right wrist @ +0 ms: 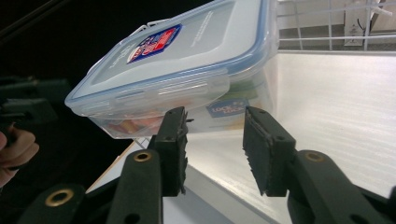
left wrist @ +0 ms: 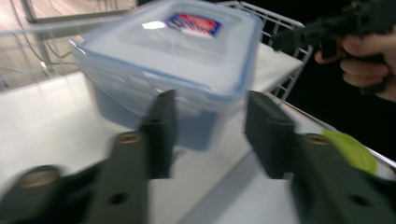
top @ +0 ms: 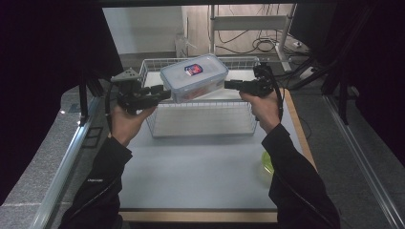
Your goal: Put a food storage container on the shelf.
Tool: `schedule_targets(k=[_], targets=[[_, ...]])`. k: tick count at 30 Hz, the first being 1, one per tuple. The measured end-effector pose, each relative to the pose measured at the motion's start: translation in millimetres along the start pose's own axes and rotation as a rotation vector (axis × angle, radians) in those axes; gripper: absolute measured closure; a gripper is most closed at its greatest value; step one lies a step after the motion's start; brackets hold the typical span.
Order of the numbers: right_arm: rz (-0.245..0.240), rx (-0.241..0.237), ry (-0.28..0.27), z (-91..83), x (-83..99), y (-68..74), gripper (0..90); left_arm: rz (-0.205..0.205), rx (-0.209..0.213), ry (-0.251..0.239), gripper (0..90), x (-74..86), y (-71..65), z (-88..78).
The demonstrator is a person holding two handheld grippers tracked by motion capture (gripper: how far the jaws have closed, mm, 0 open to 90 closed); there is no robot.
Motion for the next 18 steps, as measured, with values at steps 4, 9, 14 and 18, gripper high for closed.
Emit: schedule_targets(k=[4, 9, 14, 18], targets=[[-0.027, 0.008, 0.007, 1.3, 2.0, 3.0, 67.6, 0.015, 0.024, 0.040, 76.2, 8.8, -5.8, 12.0], [-0.065, 0.024, 0.035, 7.3, 8.1, 5.4, 74.5, 0.031, -0.004, 0.050, 81.4, 8.4, -4.5, 26.6], [-0.071, 0.024, 0.043, 11.1, 11.5, 5.1, 75.9, 0.029, -0.023, 0.072, 81.5, 5.8, 2.5, 38.1], [-0.072, 0.024, 0.040, 13.4, 12.1, 5.2, 77.3, 0.017, -0.021, 0.087, 81.6, 3.9, 10.1, 47.3]])
Point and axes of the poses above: each handheld gripper's, and its own axes: z roughly forward along the jaws, x roughly out of its underside, y roughly to its left, the point moved 8 cm from there along z, roughly forward along the jaws
